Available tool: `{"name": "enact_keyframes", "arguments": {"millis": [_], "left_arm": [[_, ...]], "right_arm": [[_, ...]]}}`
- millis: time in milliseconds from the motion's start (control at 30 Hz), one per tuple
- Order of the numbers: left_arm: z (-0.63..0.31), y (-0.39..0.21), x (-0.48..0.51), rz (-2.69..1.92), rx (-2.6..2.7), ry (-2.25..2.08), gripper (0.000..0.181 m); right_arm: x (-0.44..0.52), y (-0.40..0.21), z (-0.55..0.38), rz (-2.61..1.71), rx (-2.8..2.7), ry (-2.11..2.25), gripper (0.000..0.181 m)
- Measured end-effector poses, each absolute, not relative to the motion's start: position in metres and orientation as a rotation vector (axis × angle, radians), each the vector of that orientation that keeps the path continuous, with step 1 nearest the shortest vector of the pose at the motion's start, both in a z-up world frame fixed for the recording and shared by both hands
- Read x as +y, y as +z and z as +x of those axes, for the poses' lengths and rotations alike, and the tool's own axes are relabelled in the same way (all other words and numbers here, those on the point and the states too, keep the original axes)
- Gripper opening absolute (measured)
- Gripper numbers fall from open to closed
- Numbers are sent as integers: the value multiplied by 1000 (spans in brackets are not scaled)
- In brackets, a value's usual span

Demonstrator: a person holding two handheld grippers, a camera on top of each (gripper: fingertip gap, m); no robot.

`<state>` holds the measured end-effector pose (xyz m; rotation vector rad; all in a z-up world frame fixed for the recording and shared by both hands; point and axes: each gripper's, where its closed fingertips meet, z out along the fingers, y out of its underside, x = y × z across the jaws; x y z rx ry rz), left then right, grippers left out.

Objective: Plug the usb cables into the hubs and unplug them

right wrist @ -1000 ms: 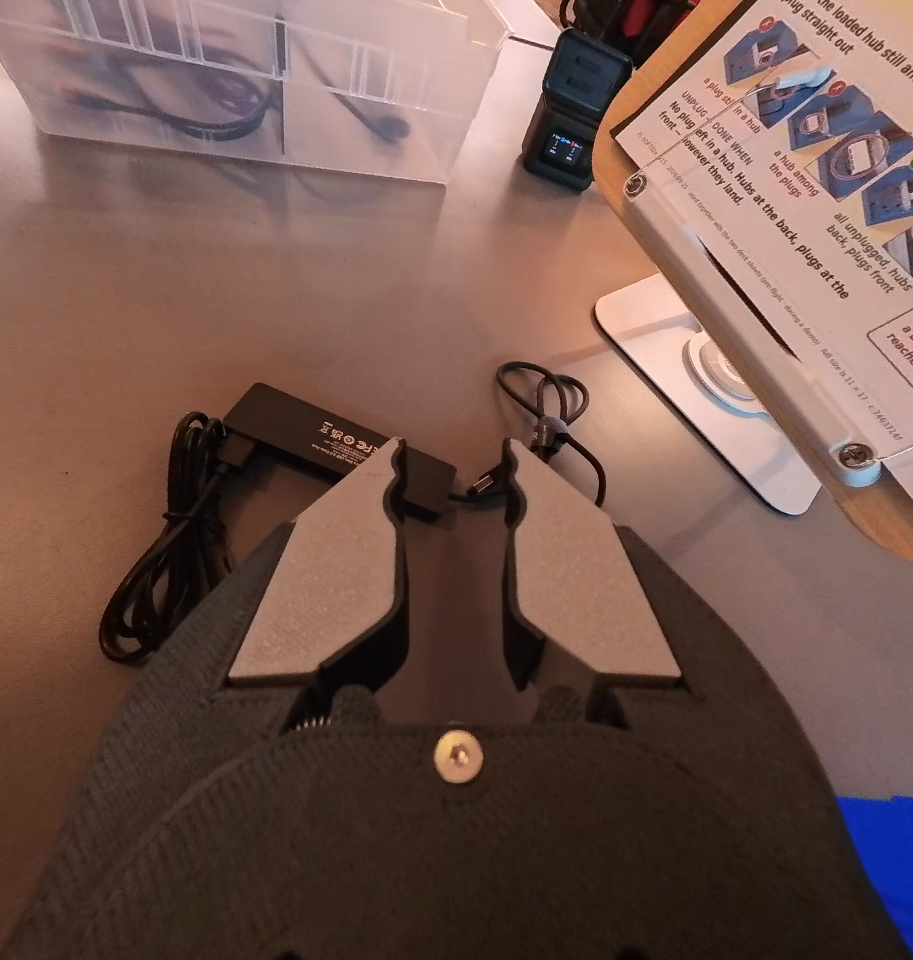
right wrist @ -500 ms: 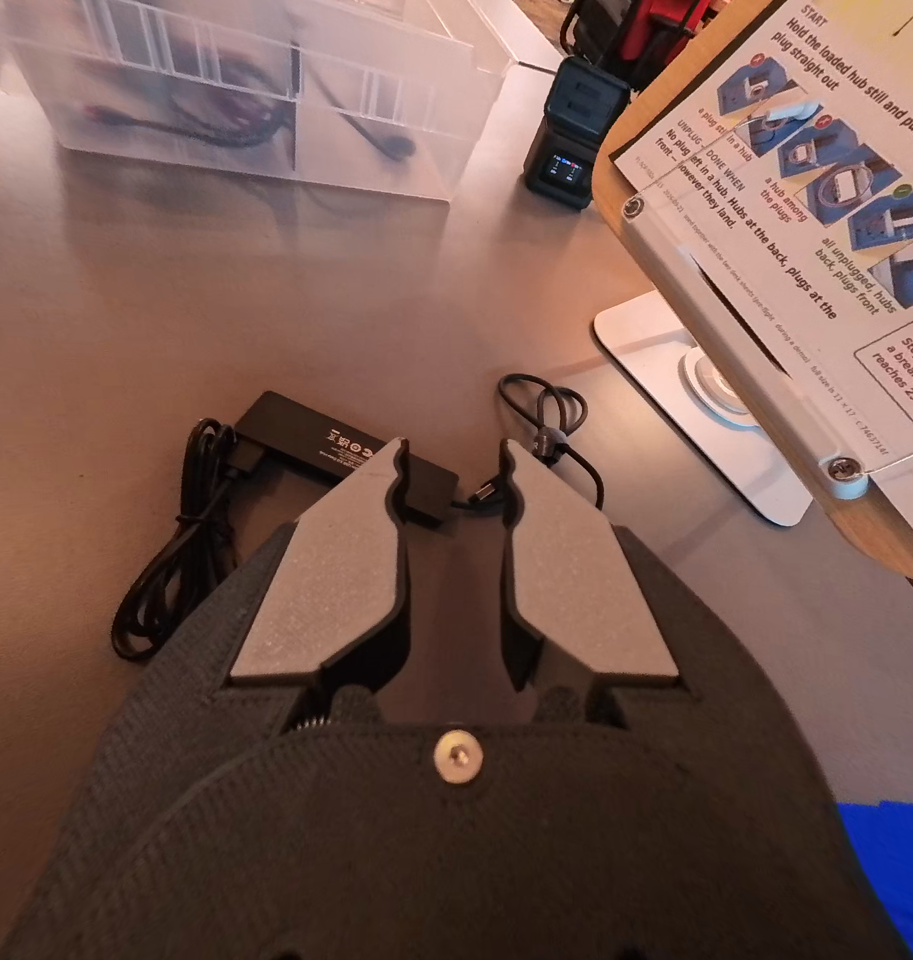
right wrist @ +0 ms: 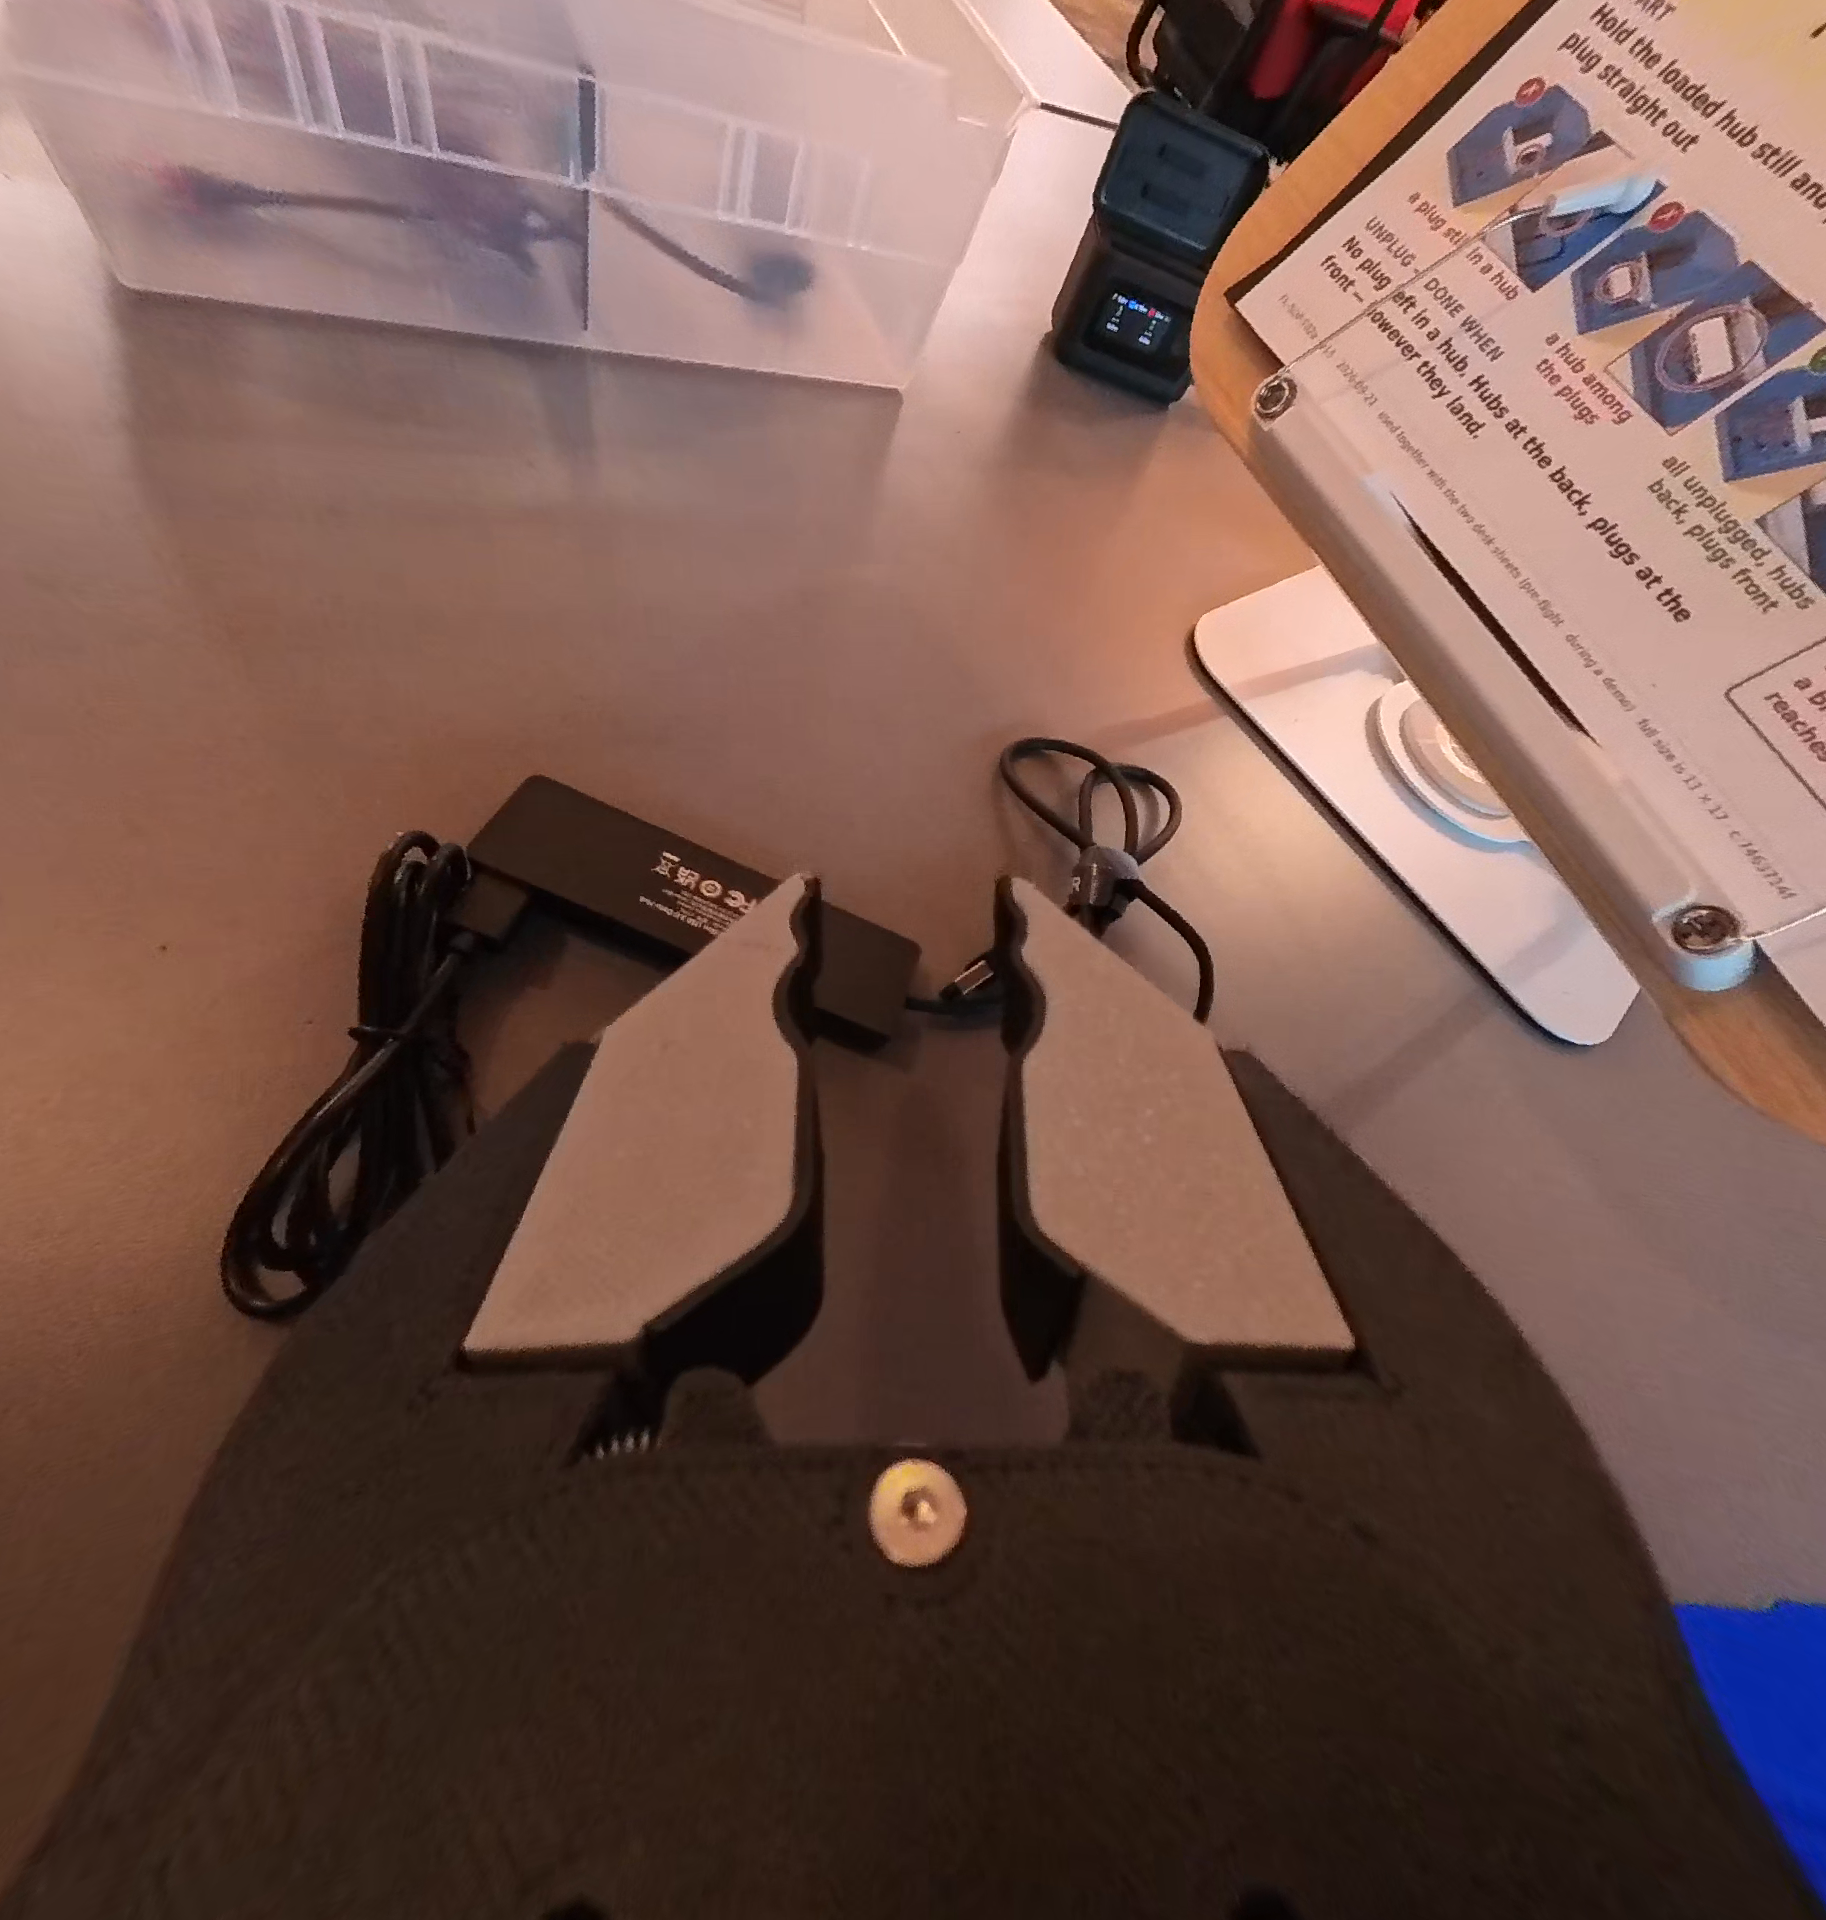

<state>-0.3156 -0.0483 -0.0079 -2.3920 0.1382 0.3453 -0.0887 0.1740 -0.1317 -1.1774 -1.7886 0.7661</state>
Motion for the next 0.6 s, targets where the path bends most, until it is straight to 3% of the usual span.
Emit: {"name": "enact_keyframes", "arguments": {"millis": [300,467,500,567,600], "left_arm": [[-305,-116,-66,-2746,0,-19,0],[-315,-139,-78,-2717,-238,-200,94],[-322,-140,-80,-2710,-301,-187,91],[-319,-150,-82,-2727,-267,-233,67],[-311,-161,-87,-2781,-229,-280,30]], "right_arm": [[174,-136,-89,-1179,-1802,748,30],[175,-139,-90,-1186,-1812,741,29],[174,-140,-91,-1185,-1816,738,29],[173,-140,-91,-1176,-1822,733,29],[172,-141,-91,-1171,-1827,729,29]]}}
